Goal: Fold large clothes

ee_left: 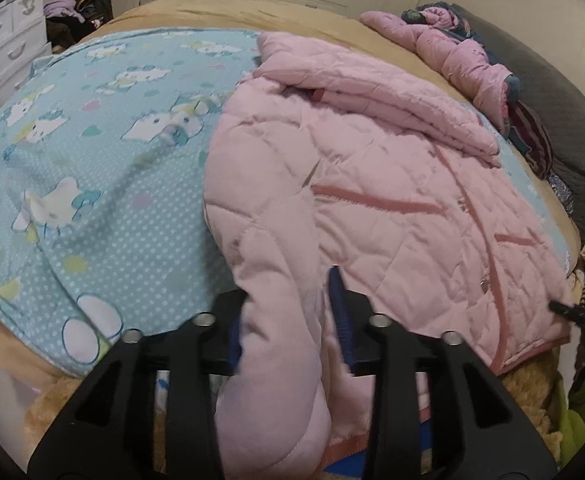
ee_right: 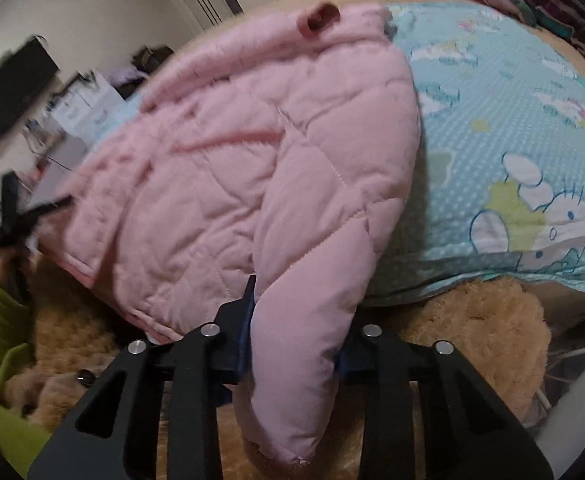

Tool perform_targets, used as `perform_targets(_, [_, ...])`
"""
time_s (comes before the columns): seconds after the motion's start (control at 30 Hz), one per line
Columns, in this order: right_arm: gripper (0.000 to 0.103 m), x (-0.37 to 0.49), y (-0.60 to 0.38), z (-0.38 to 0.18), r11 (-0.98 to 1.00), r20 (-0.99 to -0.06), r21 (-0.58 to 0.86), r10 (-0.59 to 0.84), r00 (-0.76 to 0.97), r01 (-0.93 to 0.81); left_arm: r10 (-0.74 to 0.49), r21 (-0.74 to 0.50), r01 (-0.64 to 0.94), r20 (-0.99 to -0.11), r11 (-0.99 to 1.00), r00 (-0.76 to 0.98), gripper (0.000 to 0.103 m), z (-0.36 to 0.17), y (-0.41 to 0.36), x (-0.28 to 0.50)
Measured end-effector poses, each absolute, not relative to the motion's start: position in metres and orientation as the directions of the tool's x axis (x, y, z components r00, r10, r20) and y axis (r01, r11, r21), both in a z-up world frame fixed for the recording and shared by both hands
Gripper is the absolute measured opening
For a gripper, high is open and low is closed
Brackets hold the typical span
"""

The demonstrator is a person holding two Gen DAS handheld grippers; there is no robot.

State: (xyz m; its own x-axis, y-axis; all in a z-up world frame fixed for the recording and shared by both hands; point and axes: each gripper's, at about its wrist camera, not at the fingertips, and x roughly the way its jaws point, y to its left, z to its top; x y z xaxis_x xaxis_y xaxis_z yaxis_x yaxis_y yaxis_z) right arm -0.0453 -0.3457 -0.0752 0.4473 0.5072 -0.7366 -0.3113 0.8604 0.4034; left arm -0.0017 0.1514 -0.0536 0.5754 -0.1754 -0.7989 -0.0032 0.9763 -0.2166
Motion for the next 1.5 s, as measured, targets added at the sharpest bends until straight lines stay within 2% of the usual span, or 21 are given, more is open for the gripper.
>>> perform_targets(0.2, [0.023,-0.042,-0.360,-0.038,0.784,-0.589,0.514,0.617,0.522,-0.347,-0.176,-0.220,-0.027,-0.841,0.975,0.511,0.052,-0.073,0.160,-0.015])
perform_targets(0.37, [0.023,-0.027,-0.368,-0.013,0.727,-0.491,0.573,0.674,0.552,-0.379,-0.196,-0.241,-0.031,-0.852,0.970,0.485,0.052,-0.081,0.163,-0.022])
perform_targets(0.43, [0.023,-0.022,-0.365,-0.007,0.718,-0.472,0.575,0.682,0.559,-0.392,-0.200,-0.244,-0.030,-0.854,0.969,0.481,0.041,-0.082,0.162,-0.022])
perform_targets(0.5, [0.023,-0.014,-0.360,0.001,0.716,-0.459,0.567,0.685,0.565,-0.408,-0.208,-0.253,-0.026,-0.846,0.967,0.491,0.024,-0.080,0.159,-0.023])
perform_targets(0.6, [0.023,-0.008,-0.359,0.007,0.709,-0.442,0.568,0.691,0.572,-0.418,-0.219,-0.269,-0.013,-0.810,0.963,0.544,0.012,-0.063,0.156,-0.023])
perform_targets(0.93, [0.022,0.015,-0.360,0.027,0.702,-0.398,0.584,0.686,0.609,-0.409,-0.237,-0.261,0.074,-0.673,0.962,0.700,0.009,0.016,0.145,0.007])
perform_targets(1.5, [0.021,0.083,-0.384,0.063,0.644,-0.298,0.677,0.683,0.667,-0.356,-0.243,-0.239,0.123,-0.573,0.963,0.783,0.009,0.083,0.136,0.075])
